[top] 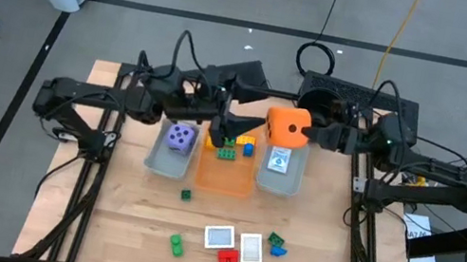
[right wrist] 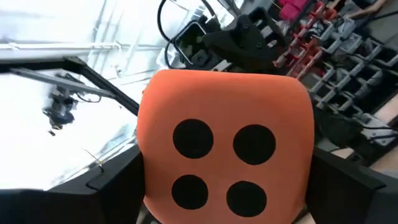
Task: Pick & Place Toys
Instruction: Put the orange dice into the left gray bin
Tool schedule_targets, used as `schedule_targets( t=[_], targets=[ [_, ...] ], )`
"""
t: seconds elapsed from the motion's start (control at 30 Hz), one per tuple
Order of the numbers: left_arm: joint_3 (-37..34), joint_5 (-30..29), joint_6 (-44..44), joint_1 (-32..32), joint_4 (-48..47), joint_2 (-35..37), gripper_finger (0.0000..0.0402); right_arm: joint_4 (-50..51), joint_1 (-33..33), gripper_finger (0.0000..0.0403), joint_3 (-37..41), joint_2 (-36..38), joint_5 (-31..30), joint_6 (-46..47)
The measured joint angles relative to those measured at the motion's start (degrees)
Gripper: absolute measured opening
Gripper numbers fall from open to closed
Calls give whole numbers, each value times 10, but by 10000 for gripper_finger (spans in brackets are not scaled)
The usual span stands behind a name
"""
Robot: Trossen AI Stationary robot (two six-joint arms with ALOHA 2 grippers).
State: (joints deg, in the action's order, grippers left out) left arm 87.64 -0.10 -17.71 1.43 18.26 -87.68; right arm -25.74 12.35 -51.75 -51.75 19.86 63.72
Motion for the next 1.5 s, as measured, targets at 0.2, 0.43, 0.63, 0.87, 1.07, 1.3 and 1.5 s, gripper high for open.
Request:
schedule_targets(
  t=[0.2,0.43,0.63,0.87,1.07,1.3,1.5],
  targets=[
    [20,0,25,0,1,-21,391,-65,1,340,0,1,-1,38],
    [20,-1,11,10,-1,-22,391,-75,1,339,0,1,-4,47],
    [20,1,37,11,-4,-21,390,-74,1,339,0,-3,-16,45],
    [20,41,90,18,-22,-21,398,-74,1,339,0,-9,-48,60],
    [20,35,163,19,-52,-18,399,-79,1,338,0,-24,-51,81],
    [20,-4,280,21,-106,-5,400,-73,1,339,0,-29,-49,95],
    [20,-19,340,27,-115,4,400,-67,0,339,0,-32,-62,99]
  ],
)
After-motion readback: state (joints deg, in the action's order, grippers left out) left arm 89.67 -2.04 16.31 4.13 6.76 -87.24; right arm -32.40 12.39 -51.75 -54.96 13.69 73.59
